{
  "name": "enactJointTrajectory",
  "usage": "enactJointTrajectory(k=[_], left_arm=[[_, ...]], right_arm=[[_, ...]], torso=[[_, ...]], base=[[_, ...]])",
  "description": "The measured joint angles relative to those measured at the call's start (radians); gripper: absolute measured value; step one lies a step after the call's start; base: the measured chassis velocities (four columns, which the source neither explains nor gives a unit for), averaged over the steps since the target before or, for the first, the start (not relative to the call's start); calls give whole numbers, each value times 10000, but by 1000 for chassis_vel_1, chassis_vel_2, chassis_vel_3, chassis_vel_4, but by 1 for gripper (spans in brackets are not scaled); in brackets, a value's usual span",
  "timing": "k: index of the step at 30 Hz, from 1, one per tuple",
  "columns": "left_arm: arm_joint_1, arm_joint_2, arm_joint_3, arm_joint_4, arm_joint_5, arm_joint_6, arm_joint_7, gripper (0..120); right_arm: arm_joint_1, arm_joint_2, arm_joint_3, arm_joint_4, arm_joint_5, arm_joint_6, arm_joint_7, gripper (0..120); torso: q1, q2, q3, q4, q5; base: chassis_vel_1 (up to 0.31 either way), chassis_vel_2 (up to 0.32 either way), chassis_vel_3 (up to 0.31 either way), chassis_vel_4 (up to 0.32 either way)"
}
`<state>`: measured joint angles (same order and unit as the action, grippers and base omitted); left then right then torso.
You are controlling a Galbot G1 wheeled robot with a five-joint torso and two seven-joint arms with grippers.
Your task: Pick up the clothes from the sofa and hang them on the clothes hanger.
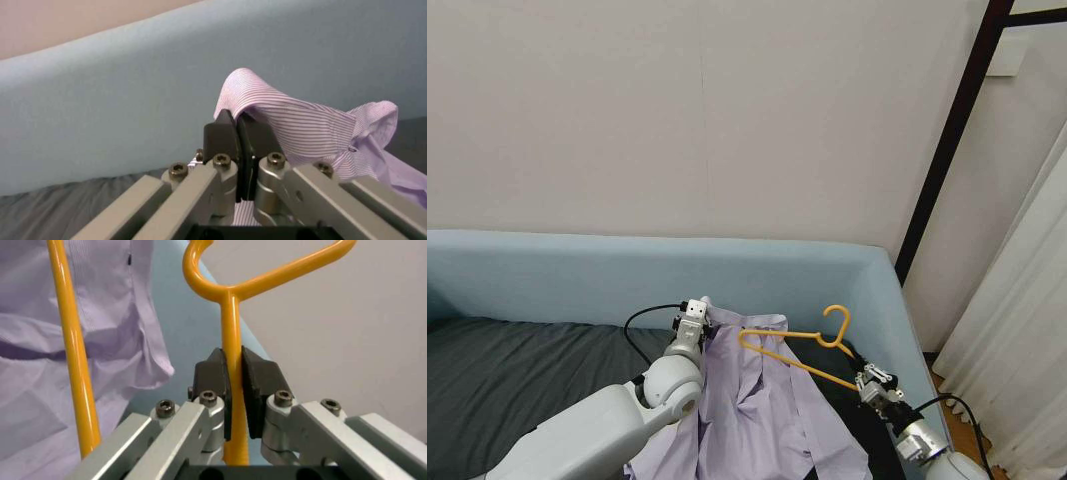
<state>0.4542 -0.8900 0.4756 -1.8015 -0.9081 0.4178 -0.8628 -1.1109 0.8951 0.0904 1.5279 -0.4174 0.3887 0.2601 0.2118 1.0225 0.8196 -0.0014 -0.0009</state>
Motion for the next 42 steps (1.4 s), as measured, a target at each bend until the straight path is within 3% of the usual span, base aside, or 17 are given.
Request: enactJointTrajectory(k=[4, 17, 25, 33, 42], left_arm=[[99, 2, 26, -264, -69, 77, -166, 0], [196, -91, 88, -744, -257, 309, -554, 0], [132, -604, 458, -820, -334, 393, -938, 0], [-166, -1210, 742, -516, -318, 435, -1072, 0], [-97, -1058, 759, -937, -290, 505, -1175, 0]], right_arm=[[280, 164, -528, 79, 384, -735, 75, 4], [808, 321, -1081, -237, 857, -1687, 438, 4], [1411, 445, -1749, -278, 1235, -2382, 603, 4], [1920, 594, -2295, -521, 1237, -2507, 581, 4], [2465, 713, -2610, -1090, 1475, -2859, 568, 4]], torso=[[0, 0, 0, 3, 0], [0, 0, 1, 0, 0], [0, -2, 1, 1, 1], [2, -3, 1, 0, 2], [2, -3, 1, 2, 1]], base=[[0, 0, 0, 0], [0, 0, 0, 0], [0, 0, 0, 0], [0, 0, 0, 0], [0, 0, 0, 0]])
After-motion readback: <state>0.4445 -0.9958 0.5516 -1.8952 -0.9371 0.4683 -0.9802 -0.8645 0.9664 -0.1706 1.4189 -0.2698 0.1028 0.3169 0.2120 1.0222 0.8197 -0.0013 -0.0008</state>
